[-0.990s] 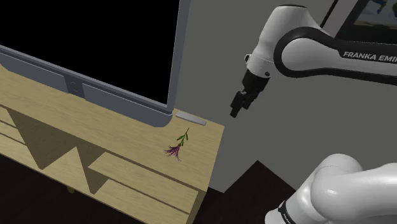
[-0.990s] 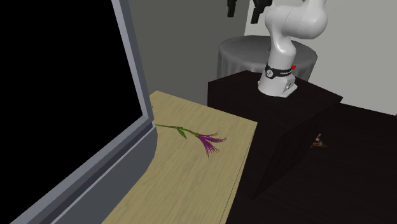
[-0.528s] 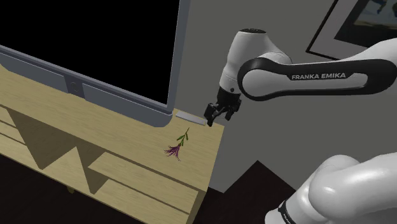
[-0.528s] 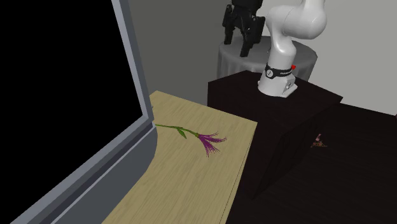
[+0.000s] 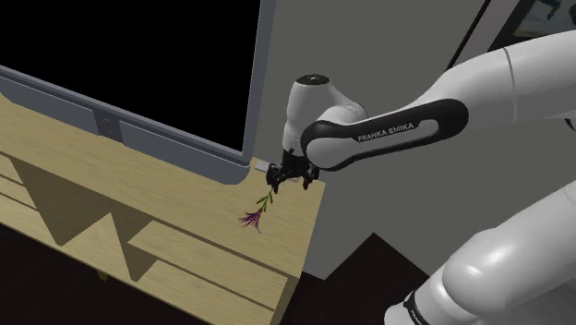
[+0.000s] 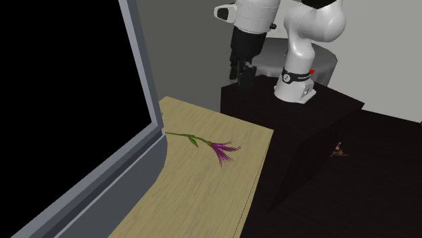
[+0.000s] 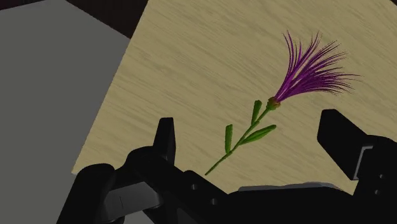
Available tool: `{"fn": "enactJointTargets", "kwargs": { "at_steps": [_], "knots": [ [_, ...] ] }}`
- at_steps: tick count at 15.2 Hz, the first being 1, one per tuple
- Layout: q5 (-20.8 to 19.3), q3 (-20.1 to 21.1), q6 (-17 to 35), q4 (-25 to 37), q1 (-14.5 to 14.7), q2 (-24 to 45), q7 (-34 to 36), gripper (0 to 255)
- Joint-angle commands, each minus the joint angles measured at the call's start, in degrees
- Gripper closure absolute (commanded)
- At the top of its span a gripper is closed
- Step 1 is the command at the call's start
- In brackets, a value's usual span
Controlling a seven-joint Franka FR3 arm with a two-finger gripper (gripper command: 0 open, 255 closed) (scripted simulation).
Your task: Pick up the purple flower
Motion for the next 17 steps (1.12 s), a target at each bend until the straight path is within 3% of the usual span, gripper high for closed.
{"fn": "enactJointTargets", "kwargs": {
  "at_steps": [1,4,9,13,17],
  "knots": [
    [-3.9,1.6,1.7,2.4,-1.3,5.6,7.7,0],
    [-10.4,2.1,2.9,6.8,-1.9,14.0,18.5,0],
    [-19.3,-1.0,2.8,15.4,0.5,27.2,33.9,0],
    [-23.0,-4.6,2.0,22.6,3.1,35.9,42.4,0],
    [-24.5,-5.5,4.0,22.6,3.8,38.1,43.7,0]
  ]
}}
